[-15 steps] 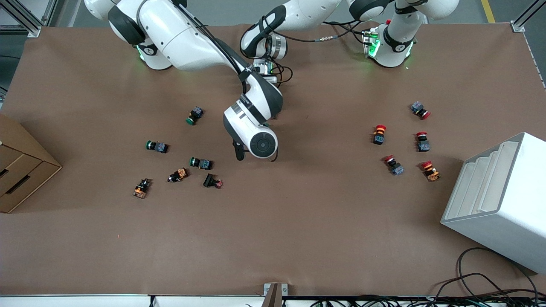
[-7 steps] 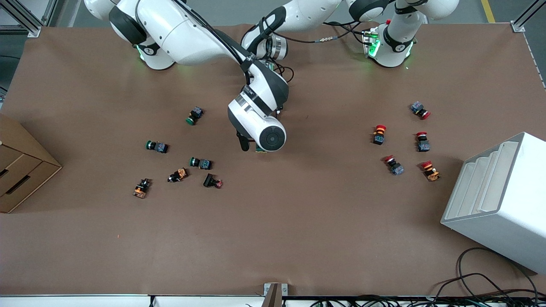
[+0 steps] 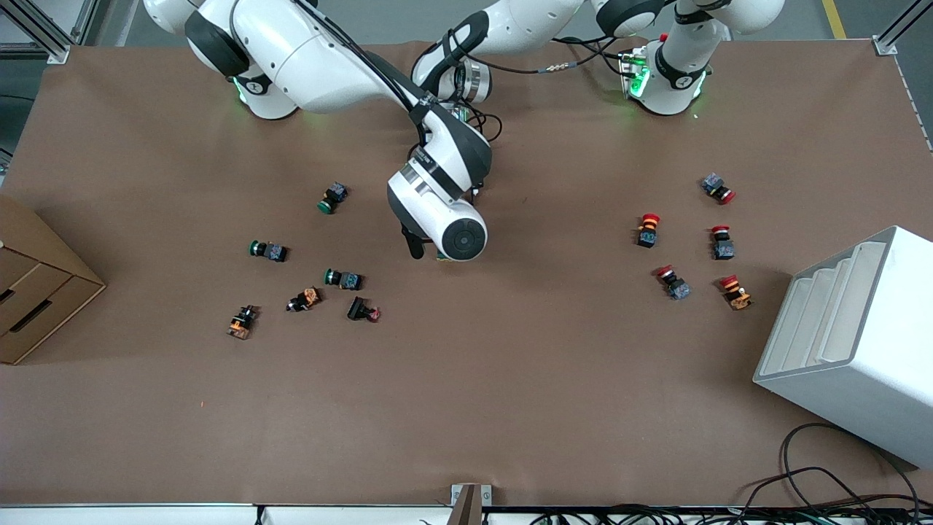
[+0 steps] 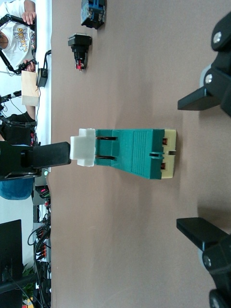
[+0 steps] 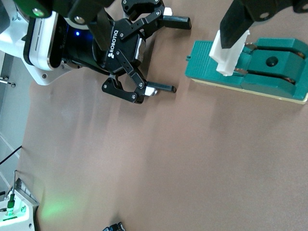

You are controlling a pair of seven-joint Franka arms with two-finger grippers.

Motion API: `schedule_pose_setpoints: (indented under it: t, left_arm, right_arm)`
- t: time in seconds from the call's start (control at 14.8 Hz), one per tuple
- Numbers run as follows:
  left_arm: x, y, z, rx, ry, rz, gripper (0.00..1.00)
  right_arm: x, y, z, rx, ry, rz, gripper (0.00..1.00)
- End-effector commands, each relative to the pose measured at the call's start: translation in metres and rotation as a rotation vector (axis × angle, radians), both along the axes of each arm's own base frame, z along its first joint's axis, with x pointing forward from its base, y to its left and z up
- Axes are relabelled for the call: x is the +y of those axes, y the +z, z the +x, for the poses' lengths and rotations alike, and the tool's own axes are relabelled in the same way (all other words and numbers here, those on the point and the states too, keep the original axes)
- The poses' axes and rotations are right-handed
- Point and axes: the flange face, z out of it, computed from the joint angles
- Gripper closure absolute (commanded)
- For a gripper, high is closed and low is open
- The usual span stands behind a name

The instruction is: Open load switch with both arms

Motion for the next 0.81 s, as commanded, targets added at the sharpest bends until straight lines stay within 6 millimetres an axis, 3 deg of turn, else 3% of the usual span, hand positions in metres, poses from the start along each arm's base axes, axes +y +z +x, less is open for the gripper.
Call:
schedule_pose_setpoints:
  t: [0.0,0.41,0.74]
  left_arm:
    - [-0.001,-0.005,0.001,-0.018,0.005,-0.007,0.01]
    - [-0.002,-0.004,0.001,-0.019,0.002,-0.004,0.01]
    - [-0.003,-0.003,0.003,-0.02,0.002,-0.006,0.01]
  right_arm:
    - [-0.005,-0.007,-0.003,0.01,0.026,-0.011,0.0]
    - [-0.005,-0.022,-0.009,-0.013,0.05,-0.028,0.0]
    - [0.001,-0.023,-0.015,-0.018,0.056,-0.026,0.0]
